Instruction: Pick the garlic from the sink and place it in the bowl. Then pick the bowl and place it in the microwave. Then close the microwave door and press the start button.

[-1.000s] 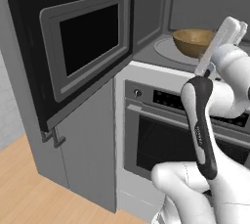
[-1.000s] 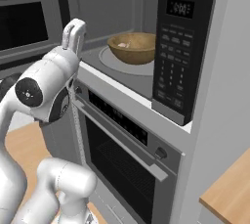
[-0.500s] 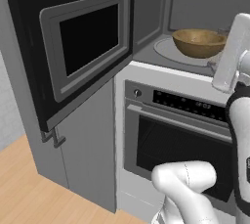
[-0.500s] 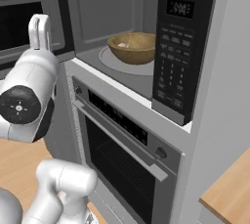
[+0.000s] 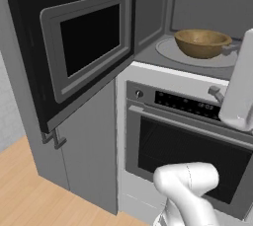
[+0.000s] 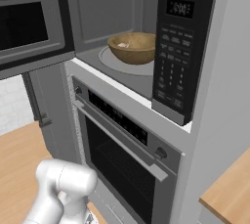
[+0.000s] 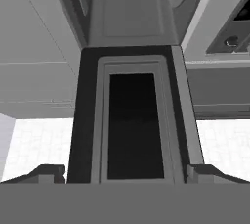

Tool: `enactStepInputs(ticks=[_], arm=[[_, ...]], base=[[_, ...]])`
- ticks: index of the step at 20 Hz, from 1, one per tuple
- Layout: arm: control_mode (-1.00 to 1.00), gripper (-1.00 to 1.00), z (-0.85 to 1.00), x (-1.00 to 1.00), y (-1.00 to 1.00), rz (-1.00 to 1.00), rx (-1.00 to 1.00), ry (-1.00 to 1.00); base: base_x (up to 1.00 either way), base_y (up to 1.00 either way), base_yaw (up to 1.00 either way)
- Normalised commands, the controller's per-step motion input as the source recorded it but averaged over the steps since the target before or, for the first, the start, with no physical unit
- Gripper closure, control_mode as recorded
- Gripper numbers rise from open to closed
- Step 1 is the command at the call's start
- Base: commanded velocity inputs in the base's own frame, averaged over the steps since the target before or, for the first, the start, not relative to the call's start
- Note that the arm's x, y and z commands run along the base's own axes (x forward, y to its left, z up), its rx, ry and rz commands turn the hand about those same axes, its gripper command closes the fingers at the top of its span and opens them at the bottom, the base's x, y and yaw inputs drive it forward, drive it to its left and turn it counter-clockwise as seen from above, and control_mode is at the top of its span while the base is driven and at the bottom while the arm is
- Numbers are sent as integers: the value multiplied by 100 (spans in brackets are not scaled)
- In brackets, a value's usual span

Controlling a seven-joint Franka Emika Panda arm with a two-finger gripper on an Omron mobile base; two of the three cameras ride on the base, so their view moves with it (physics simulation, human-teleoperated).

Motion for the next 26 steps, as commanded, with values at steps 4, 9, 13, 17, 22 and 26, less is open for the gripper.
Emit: enactStepInputs(ticks=[4,9,13,17,22,26], arm=[[-100,-100,0,-100,94,7,0,-10],[-100,-100,-3,-100,100,1,0,-1],[-100,-100,-16,-100,94,0,1,-13],[-100,-100,-40,-21,90,-5,6,0],[-100,-100,-68,40,75,-13,16,-3],[-100,-100,-59,100,56,-15,5,-5]], base=[[0,0,0],[0,0,0],[0,0,0],[0,0,0],[0,0,0],[0,0,0]])
